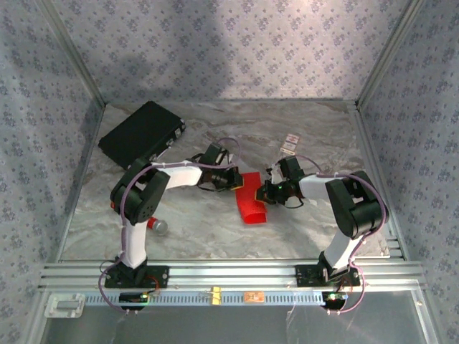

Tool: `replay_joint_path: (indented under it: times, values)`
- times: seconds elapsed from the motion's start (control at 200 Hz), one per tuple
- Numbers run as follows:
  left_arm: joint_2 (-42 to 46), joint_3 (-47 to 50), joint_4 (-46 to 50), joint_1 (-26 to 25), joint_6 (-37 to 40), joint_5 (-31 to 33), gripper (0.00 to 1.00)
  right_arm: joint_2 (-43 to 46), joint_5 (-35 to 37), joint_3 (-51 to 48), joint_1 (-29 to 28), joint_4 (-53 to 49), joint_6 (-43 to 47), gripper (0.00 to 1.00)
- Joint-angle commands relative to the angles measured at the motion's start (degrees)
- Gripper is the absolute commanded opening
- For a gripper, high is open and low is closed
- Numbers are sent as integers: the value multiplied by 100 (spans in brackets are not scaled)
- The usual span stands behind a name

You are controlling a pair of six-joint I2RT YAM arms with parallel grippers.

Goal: Fold a paper plane with a square sheet of paper (pick it up from the middle)
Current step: First fold the square sheet of paper in half at the center of the table.

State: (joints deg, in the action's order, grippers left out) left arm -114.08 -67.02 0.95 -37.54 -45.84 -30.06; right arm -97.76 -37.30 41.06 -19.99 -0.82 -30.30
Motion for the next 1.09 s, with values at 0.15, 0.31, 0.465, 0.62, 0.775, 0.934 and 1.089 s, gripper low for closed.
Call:
replay_joint_path:
  times: [0.15,0.31,0.465,0.62,0.775,0.934,1.089]
  values:
    - [-432,-127,364,187,207,-46,0,-113,674,-256,99,-650,177,0]
    - [-517,-92,251,272,116,-109,0,-121,679,-272,92,-631,184,0]
    - [-383,-261,204,276,100,-191,1,-113,662,-280,99,-634,185,0]
    - [-453,-566,397,281,242,-231,2,-118,677,-272,102,-635,192,0]
    - [-729,-707,571,318,316,-151,1,-151,663,-278,109,-603,187,0]
    - [-931,-575,457,398,249,-64,0,-165,644,-284,110,-603,201,0]
    - [-940,-474,221,555,55,0,0,-159,627,-292,114,-607,218,0]
